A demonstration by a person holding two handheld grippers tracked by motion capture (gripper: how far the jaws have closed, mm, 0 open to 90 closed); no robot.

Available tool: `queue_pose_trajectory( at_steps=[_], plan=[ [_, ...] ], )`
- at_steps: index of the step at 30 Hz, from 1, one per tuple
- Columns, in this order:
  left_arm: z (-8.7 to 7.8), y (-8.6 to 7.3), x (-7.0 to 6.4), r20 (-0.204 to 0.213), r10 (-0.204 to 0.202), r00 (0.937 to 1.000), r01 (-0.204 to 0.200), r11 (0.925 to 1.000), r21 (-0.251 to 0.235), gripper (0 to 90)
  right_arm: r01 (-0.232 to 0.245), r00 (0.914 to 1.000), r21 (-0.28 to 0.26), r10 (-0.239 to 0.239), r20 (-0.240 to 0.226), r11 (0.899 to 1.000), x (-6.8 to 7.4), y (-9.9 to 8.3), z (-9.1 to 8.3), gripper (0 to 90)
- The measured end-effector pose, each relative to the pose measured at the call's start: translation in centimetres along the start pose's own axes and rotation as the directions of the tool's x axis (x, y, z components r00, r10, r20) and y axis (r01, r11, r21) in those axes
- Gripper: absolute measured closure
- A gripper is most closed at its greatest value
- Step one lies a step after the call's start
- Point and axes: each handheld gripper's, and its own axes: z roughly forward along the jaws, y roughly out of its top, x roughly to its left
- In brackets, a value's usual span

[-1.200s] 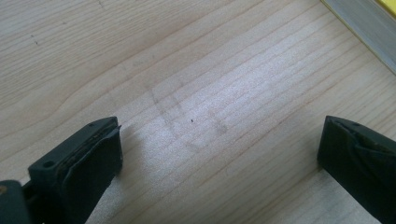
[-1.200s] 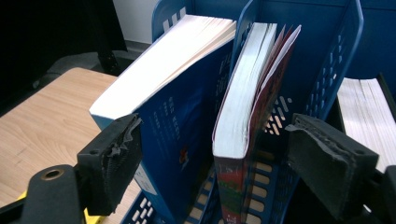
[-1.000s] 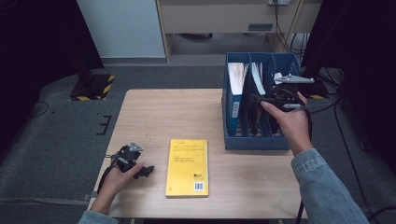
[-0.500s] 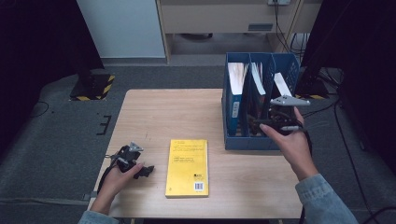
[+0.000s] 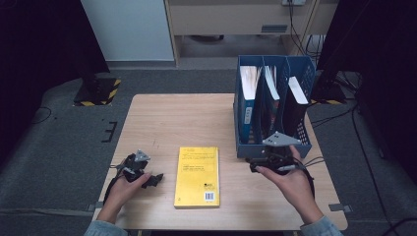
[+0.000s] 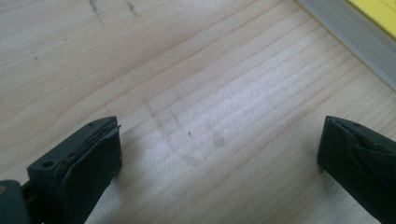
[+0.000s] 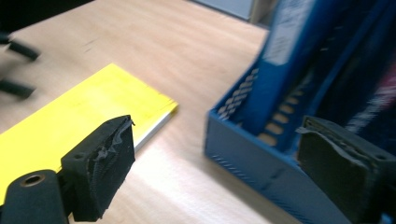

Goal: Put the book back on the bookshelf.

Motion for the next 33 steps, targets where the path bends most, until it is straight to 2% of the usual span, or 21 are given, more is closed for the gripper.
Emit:
queue_pose_trajectory(
  at_steps=[4, 10, 14, 18, 20, 21, 24, 27, 29, 30, 33],
  plan=[
    [0.1, -0.1, 0.1, 0.004, 0.008, 1.0000, -0.008, 0.9998, -0.020, 0.0, 0.048, 0.9981, 0.028, -0.047, -0.040, 0.998, 2.0, -1.0, 1.3, 11.9],
    [0.2, -0.2, 0.0, 0.003, 0.007, 1.0000, -0.007, 0.9993, -0.036, 0.0, 0.069, 0.9920, 0.055, -0.063, -0.109, 0.996, 4.3, -2.6, 3.9, 12.9],
    [0.2, -0.2, 0.1, 0.005, 0.011, 0.9999, -0.011, 0.9991, -0.041, 0.0, 0.092, 0.9879, 0.061, -0.083, -0.131, 0.994, 5.4, -2.9, 5.0, 12.9],
    [0.2, -0.1, 0.0, 0.006, 0.013, 0.9999, -0.012, 0.9994, -0.033, 0.0, 0.092, 0.9860, 0.053, -0.083, -0.144, 0.994, 6.2, -3.4, 6.0, 16.1],
    [0.2, -0.1, -0.1, 0.007, 0.014, 0.9999, -0.014, 0.9995, -0.029, 0.0, 0.033, 0.9830, 0.057, -0.022, -0.182, 0.998, 6.7, -4.0, 6.5, 17.9],
    [0.2, -0.1, -0.1, 0.011, 0.015, 0.9998, -0.015, 0.9995, -0.026, 0.0, 0.021, 0.9798, 0.056, -0.010, -0.200, 0.998, 6.9, -4.2, 6.8, 18.0],
    [0.1, 0.0, -0.1, 0.016, 0.016, 0.9997, -0.016, 0.9998, -0.015, 0.0, 0.049, 0.9822, 0.076, -0.034, -0.185, 0.996, 7.6, -4.8, 8.0, 20.3],
    [-0.4, 0.2, -0.4, 0.054, 0.011, 0.9985, -0.010, 0.9999, -0.013, 6.0, 0.042, 0.9803, 0.083, -0.025, -0.196, 0.996, 7.9, -5.2, 8.8, 21.8],
    [-0.7, 0.3, -0.7, 0.073, 0.004, 0.9973, -0.002, 0.9998, -0.020, 7.8, 0.037, 0.9760, 0.082, -0.018, -0.217, 0.996, 8.3, -5.4, 9.0, 22.7],
    [-1.0, 0.4, -0.9, 0.077, 0.011, 0.9970, -0.008, 0.9995, -0.029, 7.8, 0.048, 0.9757, 0.075, -0.031, -0.217, 0.996, 8.5, -5.5, 9.0, 23.0],
    [-1.8, 0.8, -1.3, 0.101, -0.013, 0.9948, 0.019, 0.9979, -0.061, 7.7, 0.075, 0.9719, 0.080, -0.055, -0.229, 0.994, 9.2, -5.7, 9.2, 21.7]
  ],
)
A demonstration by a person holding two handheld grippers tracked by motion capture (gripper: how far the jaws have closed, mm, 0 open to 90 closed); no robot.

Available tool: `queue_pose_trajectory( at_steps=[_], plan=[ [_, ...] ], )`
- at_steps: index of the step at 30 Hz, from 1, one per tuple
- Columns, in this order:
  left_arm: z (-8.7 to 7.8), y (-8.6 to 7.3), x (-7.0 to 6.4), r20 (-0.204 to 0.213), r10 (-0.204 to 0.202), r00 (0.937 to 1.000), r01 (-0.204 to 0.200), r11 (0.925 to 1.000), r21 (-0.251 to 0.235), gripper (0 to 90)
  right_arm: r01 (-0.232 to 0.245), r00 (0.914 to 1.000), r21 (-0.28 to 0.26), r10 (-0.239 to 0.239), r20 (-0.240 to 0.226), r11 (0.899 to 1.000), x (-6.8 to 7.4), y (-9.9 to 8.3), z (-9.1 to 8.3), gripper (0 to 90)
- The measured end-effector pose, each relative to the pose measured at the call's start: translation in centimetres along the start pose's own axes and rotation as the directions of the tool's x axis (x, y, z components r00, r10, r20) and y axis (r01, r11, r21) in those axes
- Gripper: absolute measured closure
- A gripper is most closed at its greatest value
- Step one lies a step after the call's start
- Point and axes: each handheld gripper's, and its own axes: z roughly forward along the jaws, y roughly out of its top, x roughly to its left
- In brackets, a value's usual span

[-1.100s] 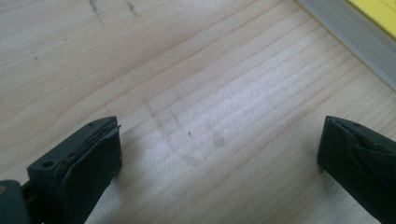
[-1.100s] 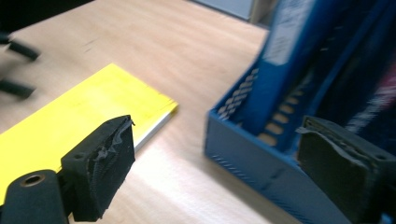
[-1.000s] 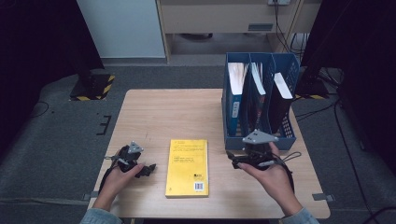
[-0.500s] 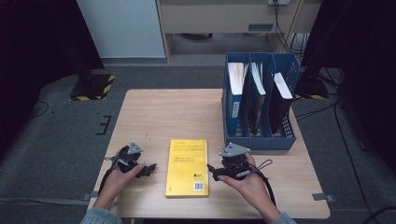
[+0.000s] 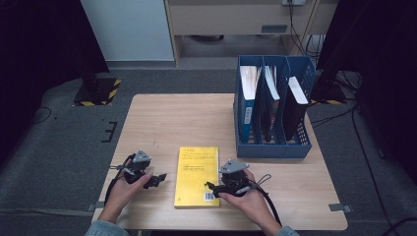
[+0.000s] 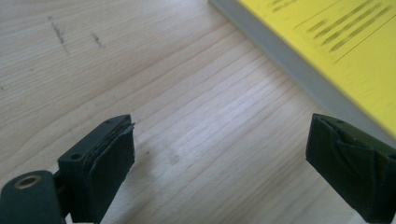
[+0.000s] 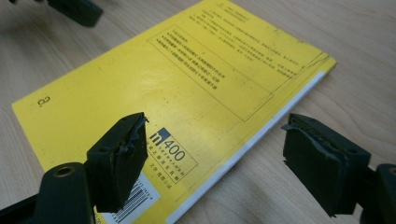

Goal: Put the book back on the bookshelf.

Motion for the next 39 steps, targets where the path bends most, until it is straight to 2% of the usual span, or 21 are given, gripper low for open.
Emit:
queue_pose_trajectory(
  at_steps=[2, 6, 8, 10, 14, 17, 19, 20, 26, 32, 35, 36, 39],
  plan=[
    [-0.2, 0.3, -0.5, 0.013, 0.001, 0.9999, -0.001, 1.0000, -0.009, 7.2, -0.002, 0.9998, 0.024, 0.002, 0.018, 1.000, 0.2, -0.2, 0.5, 21.3],
    [-0.3, 0.8, -1.4, 0.023, 0.018, 0.9996, -0.018, 0.9995, -0.025, 7.1, -0.016, 0.9998, 0.057, 0.015, 0.012, 0.998, 0.2, -0.6, 1.3, 21.0],
    [-0.4, 1.1, -2.0, 0.054, 0.000, 0.9986, 0.002, 0.9992, -0.041, 7.1, -0.026, 0.9996, 0.074, 0.025, 0.010, 0.997, 0.3, -0.8, 1.7, 19.9],
    [-0.3, 1.4, -2.8, 0.063, -0.015, 0.9979, 0.019, 0.9979, -0.062, 7.1, -0.038, 0.9993, 0.080, 0.038, 0.000, 0.996, 0.2, -0.9, 1.8, 19.3],
    [0.7, 2.2, -4.8, 0.081, -0.039, 0.9960, 0.044, 0.9975, -0.056, 7.9, -0.083, 0.9964, 0.077, 0.084, -0.013, 0.994, -0.1, -1.0, 2.2, 16.9],
    [1.9, 2.4, -6.0, 0.092, 0.036, 0.9951, -0.036, 0.9993, 0.000, 7.7, -0.102, 0.9943, 0.082, 0.104, -0.021, 0.991, -0.2, -1.2, 2.3, 15.5],
    [2.6, 2.2, -6.5, 0.103, 0.059, 0.9929, -0.063, 0.9973, 0.039, 7.1, -0.108, 0.9936, 0.073, 0.110, -0.024, 0.991, -0.3, -1.4, 2.3, 15.6],
    [2.7, 2.2, -6.7, 0.095, 0.070, 0.9930, -0.075, 0.9961, 0.047, 7.1, -0.123, 0.9917, 0.068, 0.125, -0.029, 0.990, -0.3, -1.4, 2.3, 15.6],
    [3.5, 2.3, -7.2, 0.101, 0.091, 0.9907, -0.098, 0.9929, 0.067, 6.1, -0.163, 0.9846, 0.068, 0.167, -0.052, 0.984, -0.6, -1.8, 2.4, 14.9],
    [3.8, 2.3, -7.2, 0.104, 0.080, 0.9914, -0.088, 0.9936, 0.071, 5.0, -0.155, 0.9853, 0.067, 0.159, -0.062, 0.986, -0.6, -1.8, 2.4, 15.1],
    [3.9, 2.2, -7.0, 0.107, 0.069, 0.9918, -0.077, 0.9942, 0.074, 4.7, -0.139, 0.9863, 0.061, 0.144, -0.080, 0.988, 0.1, -1.8, 2.6, 13.5],
    [3.9, 2.2, -7.0, 0.108, 0.060, 0.9924, -0.068, 0.9950, 0.073, 4.4, -0.138, 0.9874, 0.062, 0.143, -0.069, 0.988, 0.3, -1.7, 2.7, 13.0],
    [4.0, 2.2, -6.9, 0.116, 0.062, 0.9914, -0.071, 0.9943, 0.080, 4.2, -0.133, 0.9877, 0.062, 0.137, -0.075, 0.989, 0.2, -1.8, 2.7, 12.9]
  ],
)
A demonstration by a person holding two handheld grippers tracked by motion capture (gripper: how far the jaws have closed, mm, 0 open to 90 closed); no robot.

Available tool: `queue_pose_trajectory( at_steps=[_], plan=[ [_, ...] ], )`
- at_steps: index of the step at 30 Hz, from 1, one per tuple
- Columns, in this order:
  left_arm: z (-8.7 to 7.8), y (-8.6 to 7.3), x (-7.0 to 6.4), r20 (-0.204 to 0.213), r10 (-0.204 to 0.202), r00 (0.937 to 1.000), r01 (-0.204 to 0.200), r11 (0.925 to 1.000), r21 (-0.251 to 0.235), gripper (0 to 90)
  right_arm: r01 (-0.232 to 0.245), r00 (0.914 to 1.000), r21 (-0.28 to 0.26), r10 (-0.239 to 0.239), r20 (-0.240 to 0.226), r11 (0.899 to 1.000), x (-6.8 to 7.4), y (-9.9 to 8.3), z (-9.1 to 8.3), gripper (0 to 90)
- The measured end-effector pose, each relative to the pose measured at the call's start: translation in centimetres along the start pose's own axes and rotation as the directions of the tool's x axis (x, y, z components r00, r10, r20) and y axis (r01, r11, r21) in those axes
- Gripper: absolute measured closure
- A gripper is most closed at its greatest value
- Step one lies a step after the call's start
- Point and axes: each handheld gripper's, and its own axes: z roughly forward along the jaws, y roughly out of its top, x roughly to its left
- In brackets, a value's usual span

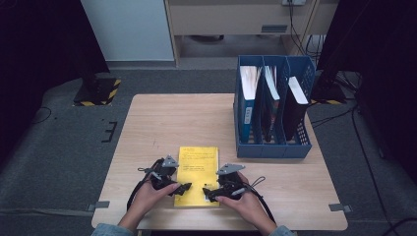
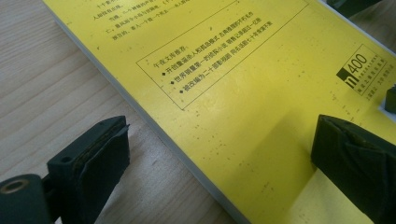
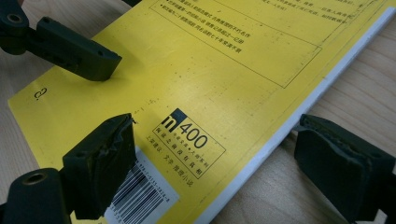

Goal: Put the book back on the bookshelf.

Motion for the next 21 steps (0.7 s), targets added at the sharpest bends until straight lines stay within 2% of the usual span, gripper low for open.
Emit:
queue_pose_trajectory(
  at_steps=[7, 10, 15, 18, 21],
  plan=[
    [0.33, -0.04, 0.08, 0.035, -0.034, 0.9988, 0.034, 0.9994, 0.002, 4.2, 0.003, 1.0000, 0.003, -0.003, -0.006, 1.000, -0.02, -0.01, -0.03, 12.8],
    [0.46, 0.04, 0.04, 0.046, -0.021, 0.9987, 0.021, 0.9998, 0.002, 4.1, 0.004, 1.0000, 0.001, -0.004, -0.004, 1.000, -0.01, -0.02, -0.02, 12.8],
    [0.50, 0.20, 0.28, 0.063, -0.021, 0.9978, 0.021, 0.9998, 0.000, 4.0, 0.003, 1.0000, 0.000, -0.003, -0.003, 1.000, 0.02, -0.03, -0.02, 12.8],
    [0.34, 0.34, 0.65, 0.085, -0.071, 0.9938, 0.072, 0.9974, -0.005, 5.9, 0.003, 1.0000, 0.001, -0.003, -0.002, 1.000, 0.04, -0.02, -0.02, 12.8],
    [0.11, 0.43, 0.80, 0.079, -0.113, 0.9905, 0.114, 0.9934, -0.014, 11.9, 0.002, 1.0000, 0.002, -0.002, -0.001, 1.000, 0.05, -0.02, -0.02, 12.8]
  ],
)
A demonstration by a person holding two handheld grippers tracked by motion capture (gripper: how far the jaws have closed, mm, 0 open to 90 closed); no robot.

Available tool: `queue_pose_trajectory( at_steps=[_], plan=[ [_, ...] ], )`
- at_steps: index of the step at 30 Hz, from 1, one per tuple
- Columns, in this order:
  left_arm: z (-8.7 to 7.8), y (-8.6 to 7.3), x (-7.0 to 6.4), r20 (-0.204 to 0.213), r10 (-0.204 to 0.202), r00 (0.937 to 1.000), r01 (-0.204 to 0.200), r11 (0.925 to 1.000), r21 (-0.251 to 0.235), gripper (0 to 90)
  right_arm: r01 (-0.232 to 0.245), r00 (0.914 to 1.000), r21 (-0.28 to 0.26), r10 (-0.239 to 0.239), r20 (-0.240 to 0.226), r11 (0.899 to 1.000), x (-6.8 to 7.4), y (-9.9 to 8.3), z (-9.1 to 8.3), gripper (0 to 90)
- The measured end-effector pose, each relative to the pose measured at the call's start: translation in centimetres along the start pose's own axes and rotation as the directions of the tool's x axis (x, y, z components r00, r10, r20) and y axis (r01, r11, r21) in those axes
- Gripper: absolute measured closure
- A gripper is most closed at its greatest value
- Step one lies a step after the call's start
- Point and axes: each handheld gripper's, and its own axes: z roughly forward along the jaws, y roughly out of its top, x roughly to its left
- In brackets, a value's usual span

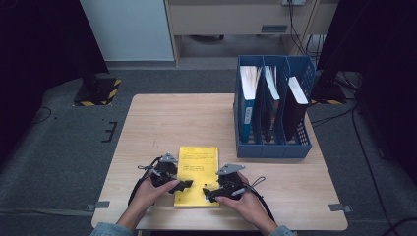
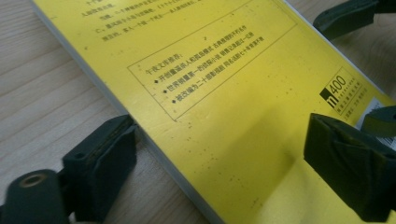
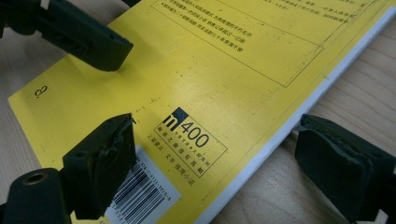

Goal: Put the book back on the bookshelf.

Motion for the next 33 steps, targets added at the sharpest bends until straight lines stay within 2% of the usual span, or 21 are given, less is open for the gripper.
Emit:
queue_pose_trajectory(
  at_steps=[5, 8, 10, 13, 19, 23, 27, 33],
  plan=[
    [-0.5, 0.1, -0.2, 0.008, 0.012, 0.9999, -0.012, 0.9998, -0.016, 16.2, 0.000, 1.0000, -0.002, 0.000, -0.001, 1.000, 0.0, 0.0, 0.0, 12.8],
    [-0.9, 0.0, -0.2, 0.030, 0.001, 0.9996, 0.000, 0.9994, -0.034, 19.7, 0.000, 1.0000, -0.003, 0.000, -0.003, 1.000, 0.0, 0.0, 0.0, 12.8],
    [-1.1, 0.0, -0.3, 0.034, 0.008, 0.9994, -0.007, 0.9993, -0.037, 20.4, 0.001, 1.0000, -0.003, -0.001, -0.004, 1.000, 0.0, 0.0, 0.0, 12.7],
    [-1.4, 0.0, -0.5, 0.062, 0.006, 0.9980, -0.003, 0.9986, -0.053, 23.9, 0.002, 1.0000, -0.003, -0.002, -0.006, 1.000, 0.0, 0.0, 0.0, 12.7],
    [-1.9, 0.3, -0.7, 0.079, 0.024, 0.9966, -0.020, 0.9980, -0.059, 27.8, 0.007, 0.9999, 0.001, -0.007, -0.011, 1.000, -0.1, 0.0, -0.1, 12.7],
    [-1.5, 0.9, -0.8, 0.089, 0.041, 0.9952, -0.040, 0.9991, -0.016, 30.1, 0.005, 0.9999, 0.003, -0.005, -0.014, 1.000, -0.1, 0.0, -0.1, 12.7],
    [-0.9, 1.6, -1.0, 0.107, 0.071, 0.9916, -0.075, 0.9967, 0.032, 30.6, 0.007, 0.9998, 0.008, -0.007, -0.017, 1.000, -0.1, 0.0, -0.1, 12.5],
    [-0.2, 2.7, -0.7, 0.121, 0.085, 0.9891, -0.093, 0.9934, 0.067, 32.3, 0.004, 0.9997, 0.026, -0.004, -0.024, 1.000, -0.2, 0.2, -0.1, 12.4]
  ],
)
